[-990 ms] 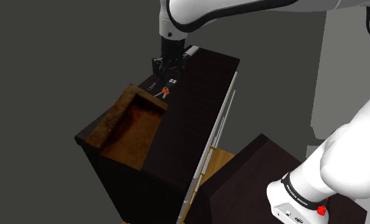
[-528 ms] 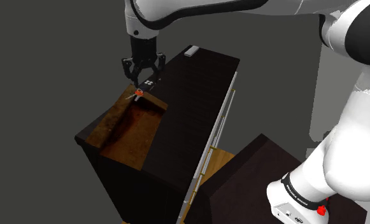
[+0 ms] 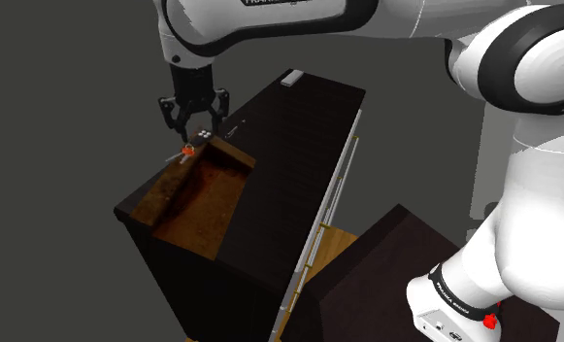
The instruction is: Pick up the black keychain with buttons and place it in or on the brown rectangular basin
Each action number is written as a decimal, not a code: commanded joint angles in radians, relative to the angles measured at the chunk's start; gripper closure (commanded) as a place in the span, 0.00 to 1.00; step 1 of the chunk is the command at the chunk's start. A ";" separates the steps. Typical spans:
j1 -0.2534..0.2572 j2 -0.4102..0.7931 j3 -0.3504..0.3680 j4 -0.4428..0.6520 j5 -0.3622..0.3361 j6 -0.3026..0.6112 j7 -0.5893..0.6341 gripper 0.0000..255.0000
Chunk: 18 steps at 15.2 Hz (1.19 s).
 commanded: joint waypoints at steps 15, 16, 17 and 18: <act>-0.007 0.023 -0.007 -0.129 -0.012 0.150 0.011 1.00; -0.007 0.023 -0.007 -0.129 -0.012 0.150 0.011 1.00; -0.007 0.023 -0.007 -0.129 -0.012 0.150 0.011 1.00; -0.007 0.023 -0.007 -0.129 -0.012 0.150 0.011 1.00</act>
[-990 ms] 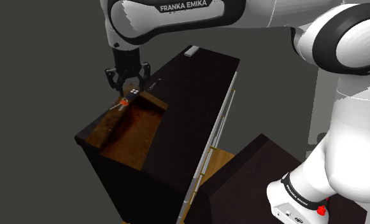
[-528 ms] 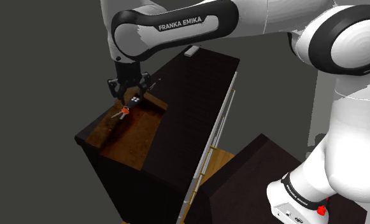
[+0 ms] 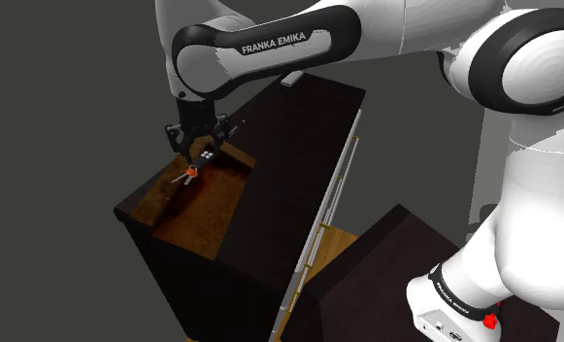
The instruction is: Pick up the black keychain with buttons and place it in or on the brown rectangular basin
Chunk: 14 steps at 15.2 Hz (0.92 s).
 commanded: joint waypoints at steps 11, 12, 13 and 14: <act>0.005 -0.018 0.006 0.101 0.010 -0.117 -0.008 0.00; 0.005 -0.018 0.006 0.101 0.010 -0.117 -0.008 0.00; 0.005 -0.019 0.006 0.100 0.010 -0.117 -0.008 0.00; 0.005 -0.018 0.006 0.101 0.010 -0.117 -0.008 0.00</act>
